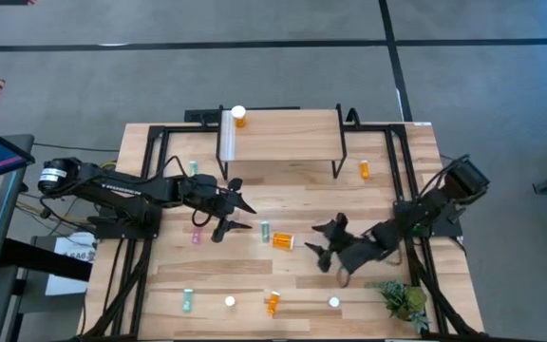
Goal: Pick and place medicine bottles onto shelf by color
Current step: Put the large orange pill bottle aligned with the other large orange pill bottle on the shelf
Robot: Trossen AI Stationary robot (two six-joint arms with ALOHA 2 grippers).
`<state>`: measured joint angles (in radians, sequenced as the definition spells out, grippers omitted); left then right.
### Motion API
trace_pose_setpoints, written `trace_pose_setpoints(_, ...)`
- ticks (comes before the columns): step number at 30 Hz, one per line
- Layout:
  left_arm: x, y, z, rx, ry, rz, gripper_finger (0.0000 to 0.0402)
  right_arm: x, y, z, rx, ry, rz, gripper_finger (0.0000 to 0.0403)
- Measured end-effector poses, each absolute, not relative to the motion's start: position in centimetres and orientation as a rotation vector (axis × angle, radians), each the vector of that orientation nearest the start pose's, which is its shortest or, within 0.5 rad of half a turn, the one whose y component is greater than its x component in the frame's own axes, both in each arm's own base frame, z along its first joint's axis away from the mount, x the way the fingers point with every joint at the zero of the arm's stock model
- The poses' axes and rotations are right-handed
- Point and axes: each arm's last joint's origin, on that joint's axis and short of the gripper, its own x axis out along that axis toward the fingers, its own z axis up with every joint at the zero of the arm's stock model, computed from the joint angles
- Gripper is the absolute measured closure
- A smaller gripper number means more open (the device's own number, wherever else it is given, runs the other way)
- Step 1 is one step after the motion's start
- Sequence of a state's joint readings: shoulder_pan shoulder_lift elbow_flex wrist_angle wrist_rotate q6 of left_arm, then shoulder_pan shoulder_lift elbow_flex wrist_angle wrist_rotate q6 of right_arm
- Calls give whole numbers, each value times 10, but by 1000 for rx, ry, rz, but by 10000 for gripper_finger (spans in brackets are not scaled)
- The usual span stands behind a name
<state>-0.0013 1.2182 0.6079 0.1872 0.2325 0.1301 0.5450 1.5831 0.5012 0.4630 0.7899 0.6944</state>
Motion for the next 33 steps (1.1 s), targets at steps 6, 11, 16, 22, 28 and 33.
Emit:
trace_pose_setpoints(6,252,-7,222,81,391,-257,200,224,109,127,276,224,-315,106)
trace_pose_setpoints(11,252,-7,222,80,390,-256,200,238,111,123,165,252,-301,106)
trace_pose_setpoints(16,252,-7,222,68,392,-263,200,255,112,117,154,268,-326,96)
trace_pose_setpoints(22,252,-7,222,67,396,-263,200,267,113,114,154,271,-341,39)
trace_pose_setpoints(28,252,-7,222,68,396,-263,200,268,113,117,161,259,-340,10)
trace_pose_setpoints(33,252,-7,222,72,395,-264,200,267,113,116,162,262,-341,16)
